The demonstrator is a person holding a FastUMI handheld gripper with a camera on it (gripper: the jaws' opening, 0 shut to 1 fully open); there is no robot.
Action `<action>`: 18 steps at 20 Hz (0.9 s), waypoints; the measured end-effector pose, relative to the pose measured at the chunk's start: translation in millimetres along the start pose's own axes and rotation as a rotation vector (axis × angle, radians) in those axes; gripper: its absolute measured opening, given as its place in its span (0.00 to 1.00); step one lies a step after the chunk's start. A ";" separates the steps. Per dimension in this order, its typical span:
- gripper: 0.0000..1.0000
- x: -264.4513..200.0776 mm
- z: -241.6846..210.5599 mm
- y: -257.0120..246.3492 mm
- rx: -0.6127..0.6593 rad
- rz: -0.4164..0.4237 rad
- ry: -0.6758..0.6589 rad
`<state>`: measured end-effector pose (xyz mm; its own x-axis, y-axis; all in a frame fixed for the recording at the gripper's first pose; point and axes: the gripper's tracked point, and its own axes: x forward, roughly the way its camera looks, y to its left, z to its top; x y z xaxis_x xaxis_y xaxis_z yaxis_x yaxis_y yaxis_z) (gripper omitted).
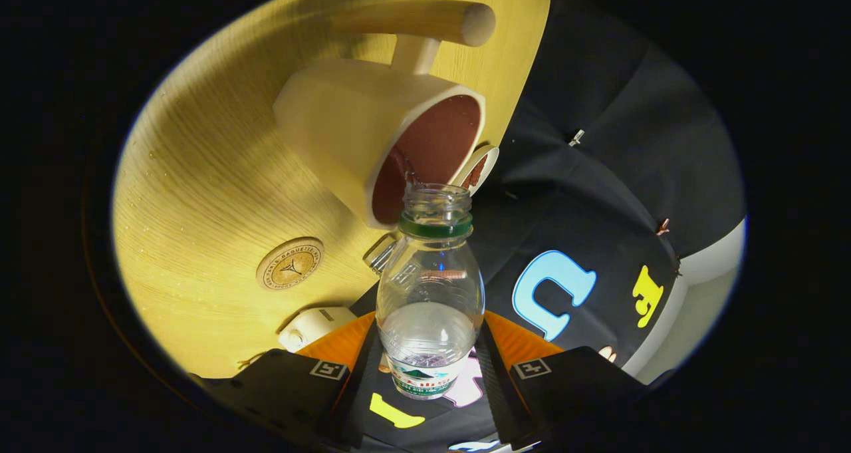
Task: Take the bottle from table, then pour the juice into the cup, finally place the bottle on the coaster
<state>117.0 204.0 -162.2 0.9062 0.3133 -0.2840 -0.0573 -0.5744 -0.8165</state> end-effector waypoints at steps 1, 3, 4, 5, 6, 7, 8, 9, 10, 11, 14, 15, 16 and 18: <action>0.75 0.1 -0.2 -3.0 -0.008 -0.002 0.001; 0.75 -0.6 -1.4 -8.7 -0.018 -0.005 0.004; 0.75 -1.2 -2.6 -9.9 -0.019 -0.008 0.008; 0.75 -0.7 -1.9 -10.8 -0.020 -0.009 0.009; 0.75 -0.3 -0.8 -12.4 -0.026 -0.012 0.008; 0.75 -0.5 1.1 -15.2 -0.035 -0.016 0.004; 0.75 -0.9 2.1 -17.3 -0.046 -0.020 -0.001; 0.75 -0.5 3.9 -20.2 -0.060 -0.026 -0.008; 0.75 -0.4 4.5 -23.3 -0.073 -0.034 -0.013; 0.75 0.6 4.4 -25.0 -0.080 -0.037 -0.017; 0.75 2.4 3.5 -31.2 -0.105 -0.049 -0.026; 0.75 3.4 3.0 -33.3 -0.115 -0.054 -0.028; 0.75 4.2 2.0 -33.7 -0.120 -0.057 -0.030; 0.75 6.1 1.0 -35.8 -0.133 -0.064 -0.037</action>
<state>124.1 227.3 -135.3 0.8898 0.3793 -0.2537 0.0586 -0.6463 -0.7608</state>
